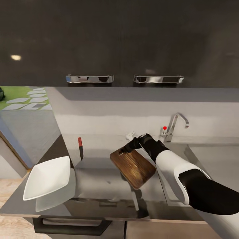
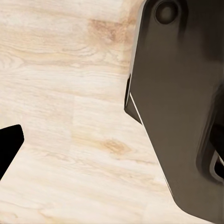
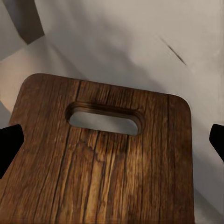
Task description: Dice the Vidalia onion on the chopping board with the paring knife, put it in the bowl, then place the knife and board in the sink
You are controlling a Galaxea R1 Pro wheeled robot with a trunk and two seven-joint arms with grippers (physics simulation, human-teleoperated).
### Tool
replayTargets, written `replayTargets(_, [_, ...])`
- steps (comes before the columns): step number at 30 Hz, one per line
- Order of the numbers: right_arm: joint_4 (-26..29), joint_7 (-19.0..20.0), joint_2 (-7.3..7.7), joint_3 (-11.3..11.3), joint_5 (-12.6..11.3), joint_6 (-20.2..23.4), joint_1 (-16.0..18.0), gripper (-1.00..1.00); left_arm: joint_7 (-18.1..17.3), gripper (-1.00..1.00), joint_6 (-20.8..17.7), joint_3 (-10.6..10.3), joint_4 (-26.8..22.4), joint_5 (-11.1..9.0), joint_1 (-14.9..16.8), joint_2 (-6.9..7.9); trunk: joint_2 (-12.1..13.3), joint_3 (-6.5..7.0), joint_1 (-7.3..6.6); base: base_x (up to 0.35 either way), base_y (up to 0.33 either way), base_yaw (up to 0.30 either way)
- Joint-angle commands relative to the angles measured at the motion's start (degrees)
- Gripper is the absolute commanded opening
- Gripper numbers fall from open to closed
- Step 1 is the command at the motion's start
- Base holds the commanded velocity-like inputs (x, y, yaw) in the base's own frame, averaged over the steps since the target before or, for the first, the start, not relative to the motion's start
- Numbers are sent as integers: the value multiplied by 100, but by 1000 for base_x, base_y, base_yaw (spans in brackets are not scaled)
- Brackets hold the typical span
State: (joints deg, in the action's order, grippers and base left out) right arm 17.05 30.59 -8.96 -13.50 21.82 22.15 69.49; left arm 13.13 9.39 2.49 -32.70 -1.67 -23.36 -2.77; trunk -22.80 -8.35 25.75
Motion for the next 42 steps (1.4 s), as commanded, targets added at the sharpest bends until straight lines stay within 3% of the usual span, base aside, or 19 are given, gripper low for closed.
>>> replayTargets(1, [13, 35, 20, 6, 59, 17, 3, 100, -3, 100, 11, 15, -9, -17, -2, -5, -12, -17, 4, 0, 0, 0])
replayTargets(11, [9, 35, 94, 15, 10, -44, 3, 100, -3, 100, 11, 15, 25, -17, -2, -5, -12, -74, 4, 46, -44, 0])
replayTargets(17, [3, 28, 126, 38, -550, -66, 3, 100, -3, 100, 10, 15, 111, -17, 0, -5, -12, -109, 4, 9, -9, 0])
replayTargets(20, [0, 26, 130, 40, -683, -70, 3, 100, -3, 100, 10, 15, 121, -17, 1, -5, -12, -129, 4, 1, -1, 0])
replayTargets(42, [0, 26, 192, 40, -723, -73, 3, 100, -3, 100, 14, 15, 132, -17, 3, -5, -12, -313, 4, 0, -43, 0])
